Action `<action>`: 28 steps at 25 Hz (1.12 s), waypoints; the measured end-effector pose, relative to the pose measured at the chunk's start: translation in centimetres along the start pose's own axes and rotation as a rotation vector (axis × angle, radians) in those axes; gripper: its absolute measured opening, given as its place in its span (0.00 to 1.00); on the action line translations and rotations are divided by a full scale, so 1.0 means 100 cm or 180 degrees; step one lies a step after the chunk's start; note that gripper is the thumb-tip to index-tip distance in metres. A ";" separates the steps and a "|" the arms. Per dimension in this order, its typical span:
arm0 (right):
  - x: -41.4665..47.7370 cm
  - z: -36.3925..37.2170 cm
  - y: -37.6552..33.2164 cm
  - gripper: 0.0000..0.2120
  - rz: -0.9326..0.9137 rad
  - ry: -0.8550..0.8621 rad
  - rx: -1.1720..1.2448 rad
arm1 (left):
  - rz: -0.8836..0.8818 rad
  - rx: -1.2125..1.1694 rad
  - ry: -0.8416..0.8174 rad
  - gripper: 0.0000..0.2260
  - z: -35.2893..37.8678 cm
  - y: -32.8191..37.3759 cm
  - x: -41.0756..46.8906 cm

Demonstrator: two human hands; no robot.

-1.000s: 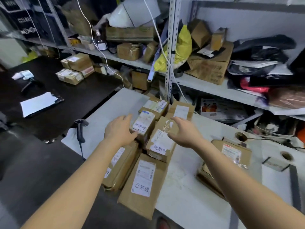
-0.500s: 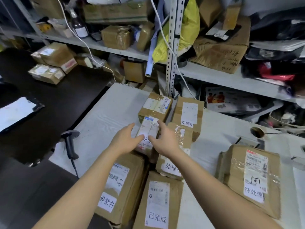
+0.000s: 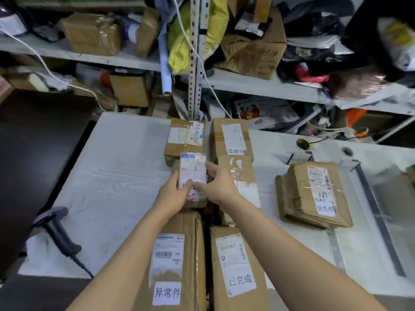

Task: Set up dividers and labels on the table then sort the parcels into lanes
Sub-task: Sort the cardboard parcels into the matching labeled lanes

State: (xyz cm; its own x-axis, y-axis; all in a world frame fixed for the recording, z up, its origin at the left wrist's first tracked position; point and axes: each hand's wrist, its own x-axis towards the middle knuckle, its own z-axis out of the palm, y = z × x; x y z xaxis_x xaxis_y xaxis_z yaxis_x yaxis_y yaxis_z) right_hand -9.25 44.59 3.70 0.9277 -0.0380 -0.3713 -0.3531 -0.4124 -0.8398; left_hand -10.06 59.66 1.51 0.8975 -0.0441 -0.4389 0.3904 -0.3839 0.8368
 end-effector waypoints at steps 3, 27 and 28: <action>-0.013 -0.003 -0.009 0.29 -0.0044 0.0025 0.0317 | 0.0092 0.0150 0.0022 0.22 -0.008 0.011 -0.011; -0.180 -0.263 0.102 0.28 -0.0327 0.0498 0.1091 | 0.1048 0.0912 -0.0090 0.16 0.232 0.131 -0.154; -0.185 -0.269 0.117 0.30 -0.0220 0.0506 0.1140 | 0.0990 0.0910 -0.0148 0.15 0.248 0.124 -0.157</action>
State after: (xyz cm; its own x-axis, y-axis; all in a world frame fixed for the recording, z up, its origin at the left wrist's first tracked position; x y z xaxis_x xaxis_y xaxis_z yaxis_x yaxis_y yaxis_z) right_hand -27.34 15.95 11.39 0.9480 -0.1734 -0.2669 -0.2831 -0.0763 -0.9561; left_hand -24.39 32.71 10.70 0.9507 -0.2373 -0.1995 0.0238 -0.5858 0.8101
